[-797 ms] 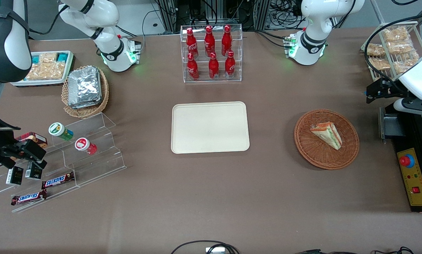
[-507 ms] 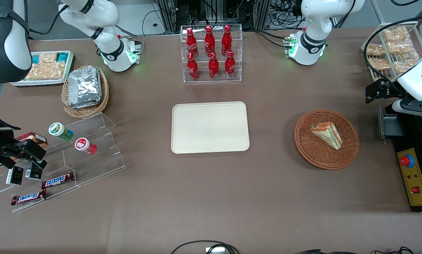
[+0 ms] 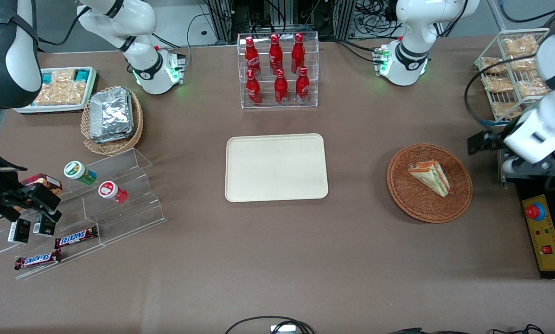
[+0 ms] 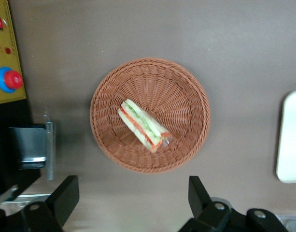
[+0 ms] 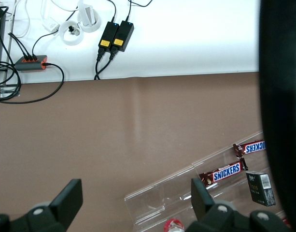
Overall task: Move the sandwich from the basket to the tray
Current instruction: 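Move the left gripper over the wicker basket holding the sandwich, then lower the open left gripper around the wrapped sandwich in the basket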
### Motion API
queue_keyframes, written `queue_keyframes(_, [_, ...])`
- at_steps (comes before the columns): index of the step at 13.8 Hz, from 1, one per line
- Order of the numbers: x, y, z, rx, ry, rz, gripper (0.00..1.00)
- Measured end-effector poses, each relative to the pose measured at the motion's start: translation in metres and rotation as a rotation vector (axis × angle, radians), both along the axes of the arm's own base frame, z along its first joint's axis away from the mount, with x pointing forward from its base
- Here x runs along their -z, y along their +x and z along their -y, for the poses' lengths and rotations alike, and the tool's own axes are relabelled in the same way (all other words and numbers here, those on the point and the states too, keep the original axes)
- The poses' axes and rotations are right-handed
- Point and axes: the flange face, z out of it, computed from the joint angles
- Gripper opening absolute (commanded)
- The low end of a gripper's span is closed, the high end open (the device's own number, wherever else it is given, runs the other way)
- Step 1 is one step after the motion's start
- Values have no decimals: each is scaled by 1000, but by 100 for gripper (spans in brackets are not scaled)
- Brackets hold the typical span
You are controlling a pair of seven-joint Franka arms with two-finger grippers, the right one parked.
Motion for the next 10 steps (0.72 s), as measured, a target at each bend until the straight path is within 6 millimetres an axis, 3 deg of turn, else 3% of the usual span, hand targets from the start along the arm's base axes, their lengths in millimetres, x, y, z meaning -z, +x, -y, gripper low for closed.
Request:
queue_keyframes(4, [77, -11, 1, -185, 23, 25, 100])
queue_keyframes(10, [147, -37, 2, -412, 39, 56, 100])
